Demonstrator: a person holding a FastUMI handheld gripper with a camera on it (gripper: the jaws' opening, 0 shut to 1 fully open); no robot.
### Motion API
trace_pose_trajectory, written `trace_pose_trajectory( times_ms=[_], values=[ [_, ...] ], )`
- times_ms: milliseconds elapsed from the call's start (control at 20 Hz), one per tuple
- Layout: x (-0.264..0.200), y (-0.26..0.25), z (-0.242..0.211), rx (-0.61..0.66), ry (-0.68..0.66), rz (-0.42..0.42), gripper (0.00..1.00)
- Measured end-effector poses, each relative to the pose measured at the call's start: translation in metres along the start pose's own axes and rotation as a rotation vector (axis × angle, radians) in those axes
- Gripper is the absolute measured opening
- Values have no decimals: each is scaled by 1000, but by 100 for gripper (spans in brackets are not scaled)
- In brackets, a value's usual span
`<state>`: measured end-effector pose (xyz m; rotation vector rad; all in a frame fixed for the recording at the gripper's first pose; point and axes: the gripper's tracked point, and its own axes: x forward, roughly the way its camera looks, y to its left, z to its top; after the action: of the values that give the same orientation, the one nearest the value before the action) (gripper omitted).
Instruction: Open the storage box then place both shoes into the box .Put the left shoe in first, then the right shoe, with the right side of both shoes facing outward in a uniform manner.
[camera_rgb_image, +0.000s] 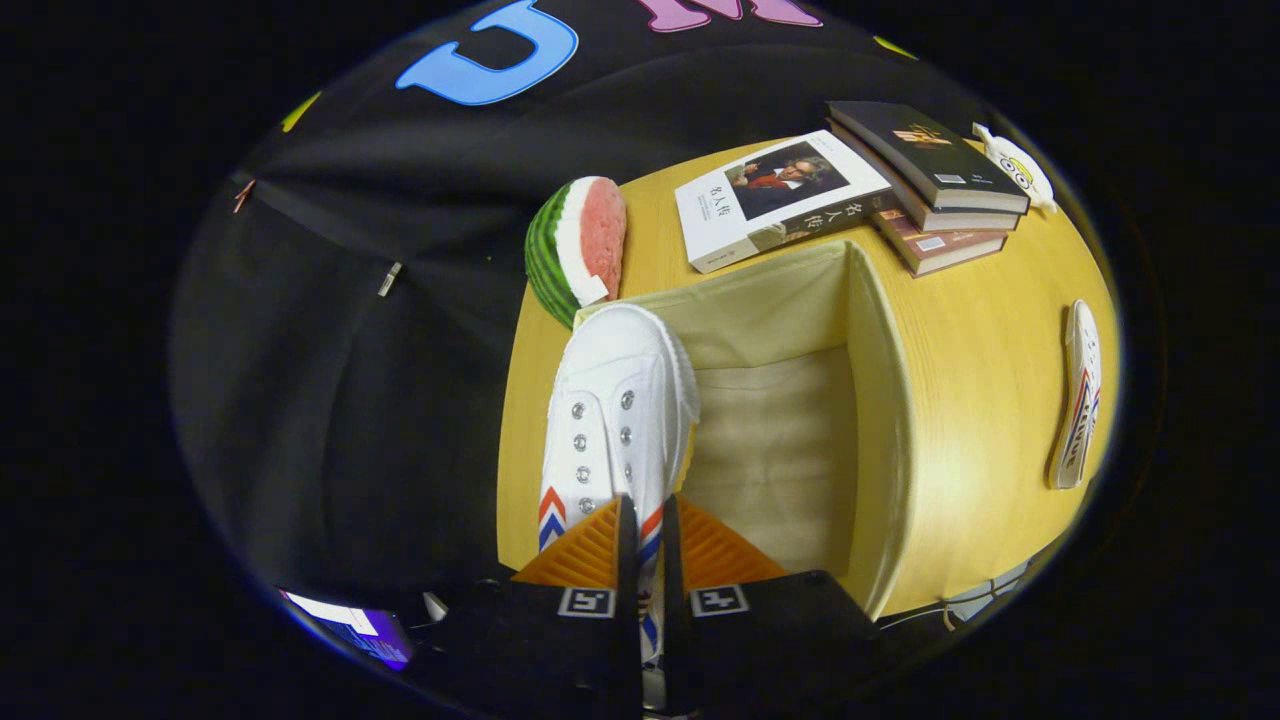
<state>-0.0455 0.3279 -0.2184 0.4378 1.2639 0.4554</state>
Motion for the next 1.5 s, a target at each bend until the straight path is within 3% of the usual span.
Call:
trace_pose_trajectory(
  times_ms=[50,100,200,550,850,1300,1500],
  values=[
    [-5,-8,5,-24,-12,-18,17],
    [-6,-4,8,-39,-15,11,31],
    [-7,1,4,-54,-5,40,98],
    [-83,-19,45,-155,-202,70,99],
    [-165,-125,82,-211,-366,-110,99],
    [-192,-329,80,-13,-297,-299,99],
    [-179,-395,62,110,-225,-321,99]
  ],
)
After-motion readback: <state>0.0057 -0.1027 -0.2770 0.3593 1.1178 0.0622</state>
